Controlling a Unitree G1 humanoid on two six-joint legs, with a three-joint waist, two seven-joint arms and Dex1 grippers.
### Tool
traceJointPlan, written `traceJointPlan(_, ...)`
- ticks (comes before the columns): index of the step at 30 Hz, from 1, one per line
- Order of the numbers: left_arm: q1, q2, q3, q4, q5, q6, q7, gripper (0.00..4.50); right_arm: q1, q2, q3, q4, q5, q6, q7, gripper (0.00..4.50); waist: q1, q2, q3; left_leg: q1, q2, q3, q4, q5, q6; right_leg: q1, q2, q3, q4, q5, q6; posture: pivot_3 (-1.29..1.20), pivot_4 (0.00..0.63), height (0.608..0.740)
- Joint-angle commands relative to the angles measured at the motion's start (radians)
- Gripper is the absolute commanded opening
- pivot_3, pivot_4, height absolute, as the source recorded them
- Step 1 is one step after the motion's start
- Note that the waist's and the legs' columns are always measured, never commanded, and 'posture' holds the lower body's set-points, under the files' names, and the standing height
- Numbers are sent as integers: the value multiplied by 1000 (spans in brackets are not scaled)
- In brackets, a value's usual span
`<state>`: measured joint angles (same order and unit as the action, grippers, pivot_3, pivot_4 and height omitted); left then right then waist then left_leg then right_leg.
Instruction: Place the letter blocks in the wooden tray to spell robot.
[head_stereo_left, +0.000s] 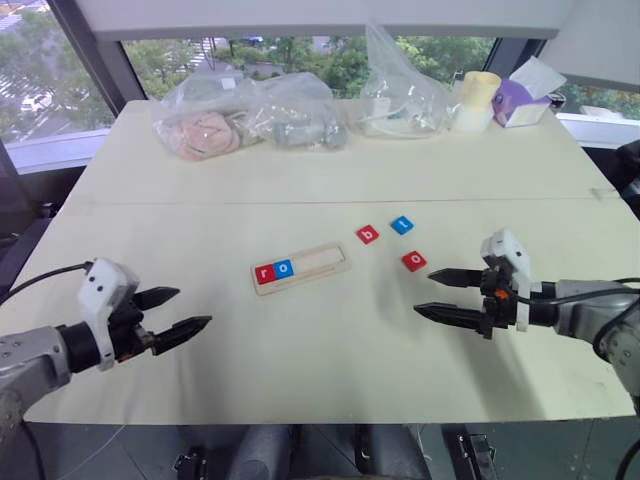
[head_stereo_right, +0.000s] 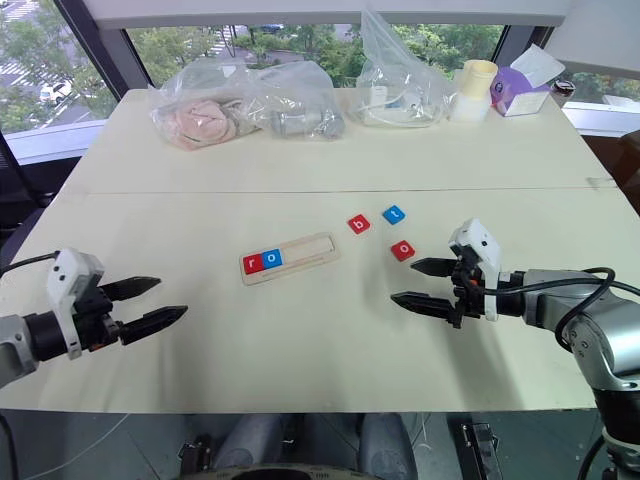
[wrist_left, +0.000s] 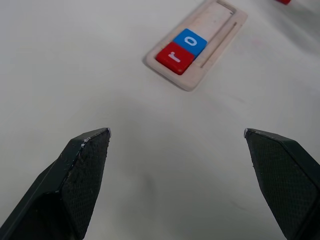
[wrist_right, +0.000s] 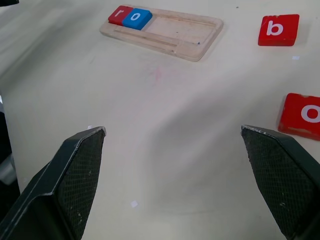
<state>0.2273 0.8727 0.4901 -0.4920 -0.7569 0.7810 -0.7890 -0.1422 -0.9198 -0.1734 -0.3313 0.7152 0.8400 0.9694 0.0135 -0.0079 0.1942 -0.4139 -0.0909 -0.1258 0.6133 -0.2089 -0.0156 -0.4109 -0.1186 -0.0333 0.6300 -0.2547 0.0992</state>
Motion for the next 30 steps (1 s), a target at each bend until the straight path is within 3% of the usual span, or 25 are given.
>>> traceJointPlan(1, -24, 5, -21, 15, 35, -46, -17, 4500, -6, 15, -11, -45, 8, -11, -16, 4432, 1, 0, 0, 0, 0, 0, 0, 0, 0, 0, 0, 0, 0, 0, 0, 0, 150, 740)
traceJointPlan(15, -81, -34, -44, 6, 72, -45, 51, 4500, -5, 43, 6, -51, 2, -14, -43, 4432, 1, 0, 0, -3, 0, 1, 0, 1, 2, -3, 0, 1, 0, 0, 0, 0, 150, 740)
traceJointPlan(23, -86, 7, -48, 29, 109, -56, 18, 4500, -33, 50, 12, -32, -10, -19, -48, 4432, 0, 0, 0, -3, 0, 1, 0, 1, 2, -3, 0, 1, 0, 0, 0, 0, 150, 740)
traceJointPlan(27, -174, 79, -145, 101, 187, -143, -71, 4500, -70, 94, 15, -59, 31, 22, -97, 4432, 2, 0, 0, -3, 0, 1, 0, 1, 2, -3, 1, 1, 0, 1, -1, 0, 150, 740)
traceJointPlan(30, -267, 77, -233, 174, 223, -195, -116, 4500, -86, 125, 45, -130, 67, 67, -133, 4432, 3, 0, 0, -3, 0, 1, 0, 1, 2, -3, 1, 1, 0, 1, -1, 0, 150, 740)
